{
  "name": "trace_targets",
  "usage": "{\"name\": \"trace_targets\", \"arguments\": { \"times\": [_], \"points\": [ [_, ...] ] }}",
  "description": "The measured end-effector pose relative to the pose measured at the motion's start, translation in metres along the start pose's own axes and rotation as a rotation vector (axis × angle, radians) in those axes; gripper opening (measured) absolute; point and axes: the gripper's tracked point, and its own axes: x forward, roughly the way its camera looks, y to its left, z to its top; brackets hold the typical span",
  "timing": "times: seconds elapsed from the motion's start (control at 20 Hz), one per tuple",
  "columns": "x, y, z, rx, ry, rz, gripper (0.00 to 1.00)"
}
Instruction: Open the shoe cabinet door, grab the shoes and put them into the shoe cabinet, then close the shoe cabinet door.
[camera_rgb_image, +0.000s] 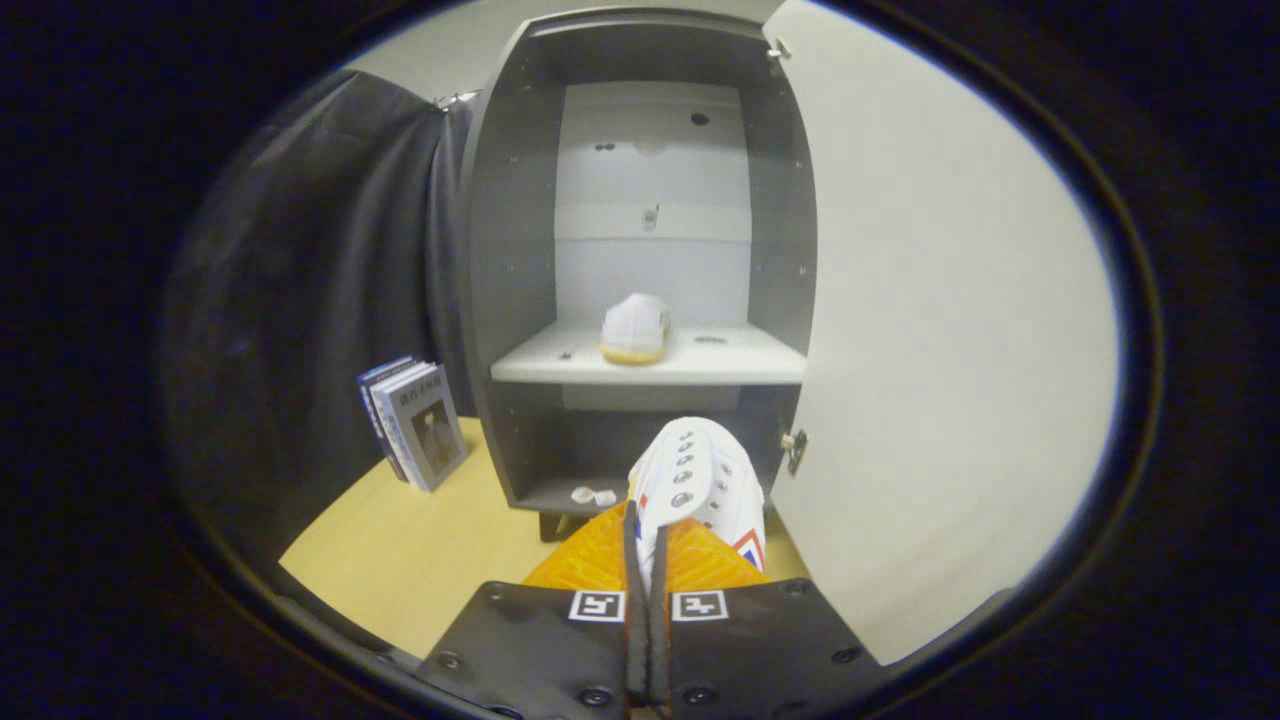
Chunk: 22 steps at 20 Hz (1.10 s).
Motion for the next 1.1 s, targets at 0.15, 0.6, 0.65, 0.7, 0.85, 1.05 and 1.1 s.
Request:
{"name": "trace_targets", "arguments": {
  "times": [0.15,0.6,0.65,0.7,0.85,1.05,1.1],
  "points": [
    [0.022,-0.009,0.045,-0.039,-0.016,-0.009,0.03],
    [0.167,-0.051,0.13,-0.093,-0.029,-0.005,0.03],
    [0.187,-0.054,0.134,-0.089,-0.021,-0.003,0.03],
    [0.205,-0.054,0.135,-0.082,-0.011,0.007,0.03],
    [0.26,-0.058,0.133,-0.101,0.023,0.032,0.03],
    [0.303,-0.053,0.118,-0.118,0.097,0.087,0.03],
    [0.309,-0.051,0.115,-0.133,0.103,0.099,0.03]
  ]
}}
